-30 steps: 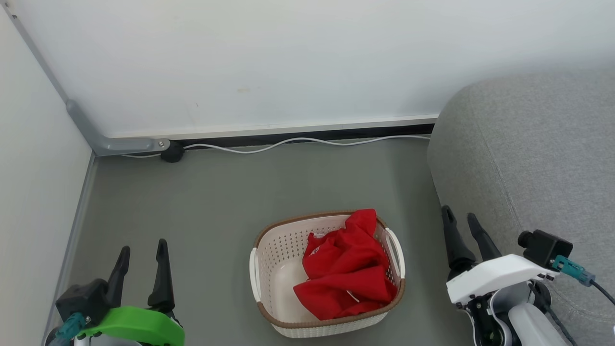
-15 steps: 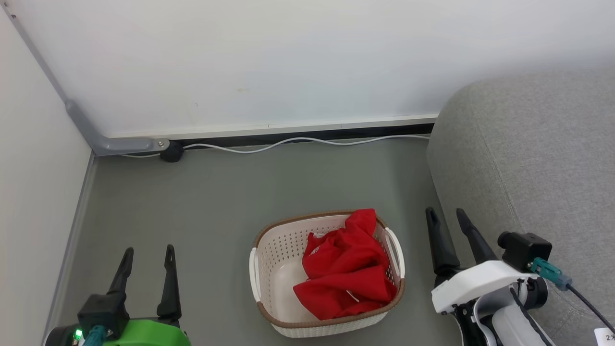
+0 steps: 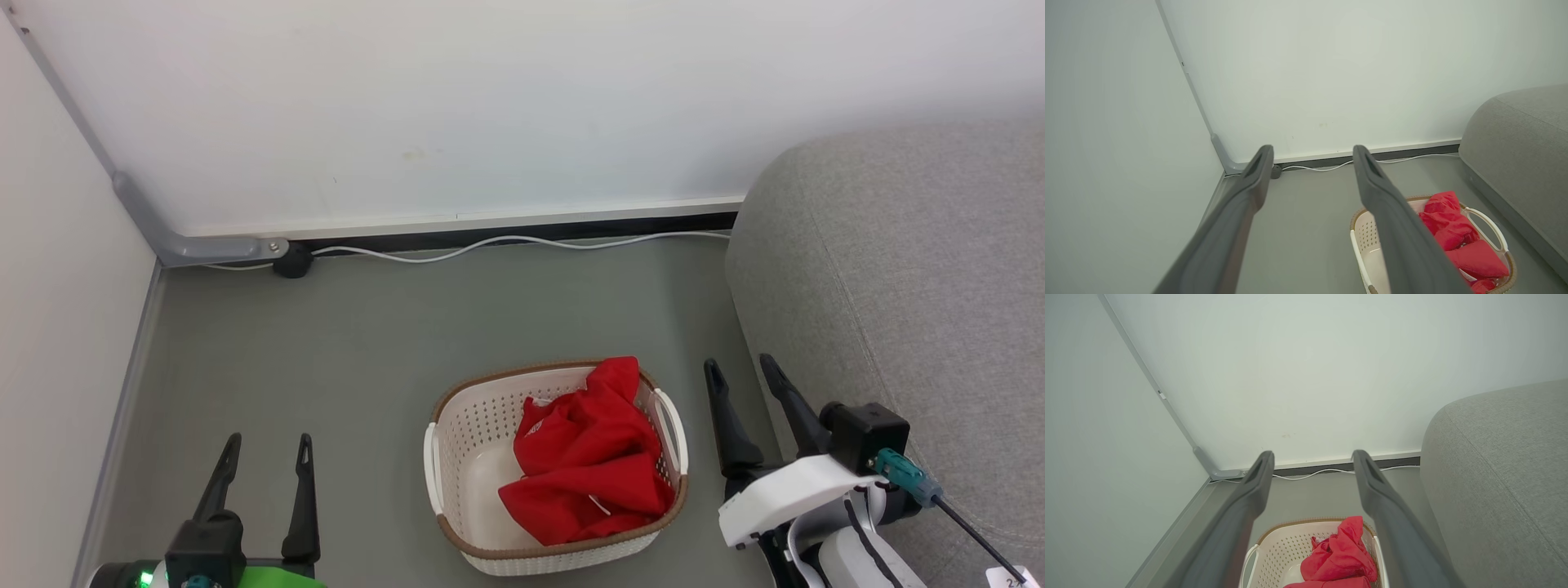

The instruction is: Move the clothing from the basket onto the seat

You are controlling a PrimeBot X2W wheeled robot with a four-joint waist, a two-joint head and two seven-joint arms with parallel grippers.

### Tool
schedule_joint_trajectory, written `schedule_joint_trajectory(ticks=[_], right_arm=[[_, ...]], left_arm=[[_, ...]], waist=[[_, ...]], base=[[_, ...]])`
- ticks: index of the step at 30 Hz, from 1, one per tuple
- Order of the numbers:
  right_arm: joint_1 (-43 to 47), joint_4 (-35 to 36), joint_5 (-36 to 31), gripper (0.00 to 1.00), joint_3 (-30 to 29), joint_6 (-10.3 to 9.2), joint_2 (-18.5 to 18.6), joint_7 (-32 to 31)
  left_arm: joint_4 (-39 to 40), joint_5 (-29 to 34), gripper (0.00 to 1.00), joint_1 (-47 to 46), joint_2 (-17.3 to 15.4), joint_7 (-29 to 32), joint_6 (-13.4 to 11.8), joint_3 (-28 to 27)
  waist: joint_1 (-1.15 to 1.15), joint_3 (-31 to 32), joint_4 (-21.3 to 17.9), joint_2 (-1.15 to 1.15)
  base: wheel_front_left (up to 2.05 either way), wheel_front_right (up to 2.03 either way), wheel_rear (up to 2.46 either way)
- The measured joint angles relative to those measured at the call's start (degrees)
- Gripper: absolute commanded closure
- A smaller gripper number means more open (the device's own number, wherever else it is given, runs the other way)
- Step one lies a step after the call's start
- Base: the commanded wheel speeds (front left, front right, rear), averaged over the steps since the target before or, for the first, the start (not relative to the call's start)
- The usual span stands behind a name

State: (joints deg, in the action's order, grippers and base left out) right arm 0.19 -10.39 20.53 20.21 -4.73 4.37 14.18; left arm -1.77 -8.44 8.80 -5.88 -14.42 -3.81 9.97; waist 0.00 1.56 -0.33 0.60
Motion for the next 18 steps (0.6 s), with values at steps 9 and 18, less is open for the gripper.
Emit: schedule_joint_trajectory(ticks=[9,18], right_arm=[[0.01,-0.29,0.0,0.0,-0.04,0.01,0.01,0.0],[0.01,-0.49,0.0,0.0,-0.11,0.05,-0.01,0.0]], left_arm=[[-1.16,-0.14,0.0,0.0,0.01,0.0,0.02,-0.26],[-1.49,-0.43,0.0,0.0,0.05,0.0,0.27,-0.53]], waist=[[0.0,0.11,-0.06,0.0],[0.0,0.12,-0.24,0.0]], base=[[0.0,0.0,0.0],[0.0,0.0,0.0]])
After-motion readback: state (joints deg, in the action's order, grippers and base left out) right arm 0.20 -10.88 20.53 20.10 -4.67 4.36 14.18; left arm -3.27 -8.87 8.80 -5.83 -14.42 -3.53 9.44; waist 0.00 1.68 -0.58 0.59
